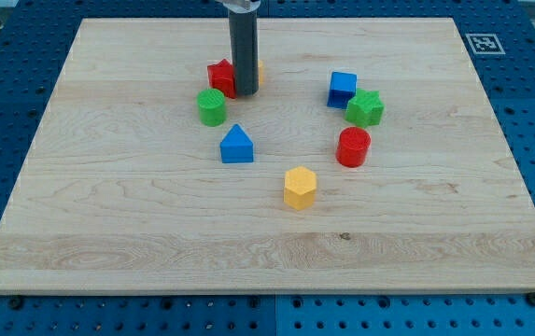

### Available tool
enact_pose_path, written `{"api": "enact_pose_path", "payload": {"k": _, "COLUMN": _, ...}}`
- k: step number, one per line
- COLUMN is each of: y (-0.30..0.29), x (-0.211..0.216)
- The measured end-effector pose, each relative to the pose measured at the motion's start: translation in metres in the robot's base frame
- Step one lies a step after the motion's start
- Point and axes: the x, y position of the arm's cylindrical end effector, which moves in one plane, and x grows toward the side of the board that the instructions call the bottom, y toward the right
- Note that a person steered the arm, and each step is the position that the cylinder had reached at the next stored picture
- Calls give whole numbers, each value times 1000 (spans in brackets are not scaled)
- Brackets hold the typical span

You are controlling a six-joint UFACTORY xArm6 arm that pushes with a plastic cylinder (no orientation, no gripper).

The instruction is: Push the green circle diagonal to the yellow hexagon

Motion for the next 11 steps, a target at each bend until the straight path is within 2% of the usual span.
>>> {"api": "enact_pose_path", "payload": {"k": 1, "y": -3, "x": 24}}
{"api": "enact_pose_path", "payload": {"k": 2, "y": -35, "x": 17}}
{"api": "enact_pose_path", "payload": {"k": 3, "y": -70, "x": -8}}
{"api": "enact_pose_path", "payload": {"k": 4, "y": -73, "x": -15}}
{"api": "enact_pose_path", "payload": {"k": 6, "y": -74, "x": 25}}
{"api": "enact_pose_path", "payload": {"k": 7, "y": -70, "x": 31}}
{"api": "enact_pose_path", "payload": {"k": 9, "y": -15, "x": 32}}
{"api": "enact_pose_path", "payload": {"k": 11, "y": -20, "x": 4}}
